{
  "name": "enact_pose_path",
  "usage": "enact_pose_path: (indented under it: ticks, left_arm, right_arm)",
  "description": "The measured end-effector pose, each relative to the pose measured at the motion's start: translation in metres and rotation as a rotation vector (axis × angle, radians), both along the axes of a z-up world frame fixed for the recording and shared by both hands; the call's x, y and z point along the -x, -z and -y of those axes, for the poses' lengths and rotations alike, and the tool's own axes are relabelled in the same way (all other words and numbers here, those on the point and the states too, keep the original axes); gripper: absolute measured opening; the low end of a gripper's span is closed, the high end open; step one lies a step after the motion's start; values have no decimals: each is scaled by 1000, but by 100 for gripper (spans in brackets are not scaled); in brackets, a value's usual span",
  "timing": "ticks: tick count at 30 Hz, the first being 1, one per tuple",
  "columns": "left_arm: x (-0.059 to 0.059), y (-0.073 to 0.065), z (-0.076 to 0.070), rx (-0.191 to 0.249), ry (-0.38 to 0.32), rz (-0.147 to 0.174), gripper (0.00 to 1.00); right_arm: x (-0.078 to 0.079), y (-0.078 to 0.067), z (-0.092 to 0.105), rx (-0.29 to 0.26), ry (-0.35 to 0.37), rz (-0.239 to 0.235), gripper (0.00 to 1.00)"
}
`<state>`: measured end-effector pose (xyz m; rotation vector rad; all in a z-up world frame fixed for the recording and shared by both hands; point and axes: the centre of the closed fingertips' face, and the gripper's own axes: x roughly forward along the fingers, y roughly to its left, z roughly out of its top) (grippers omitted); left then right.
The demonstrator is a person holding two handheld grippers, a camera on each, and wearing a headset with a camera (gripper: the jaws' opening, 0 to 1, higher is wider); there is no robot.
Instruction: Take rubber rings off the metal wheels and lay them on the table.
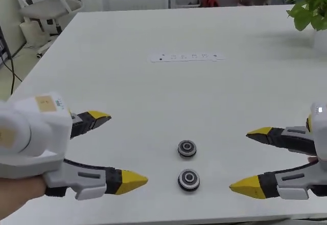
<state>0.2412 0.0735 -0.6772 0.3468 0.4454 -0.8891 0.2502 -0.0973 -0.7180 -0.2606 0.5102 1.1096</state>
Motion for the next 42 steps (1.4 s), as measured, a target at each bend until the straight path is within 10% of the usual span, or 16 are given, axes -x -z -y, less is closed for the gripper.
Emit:
enact_pose_path:
  ticks: [42]
  left_arm:
    - [-21,33,42,-6,209,-28,71]
  right_arm:
    - [-13,47,-39,61,-195,-45,60]
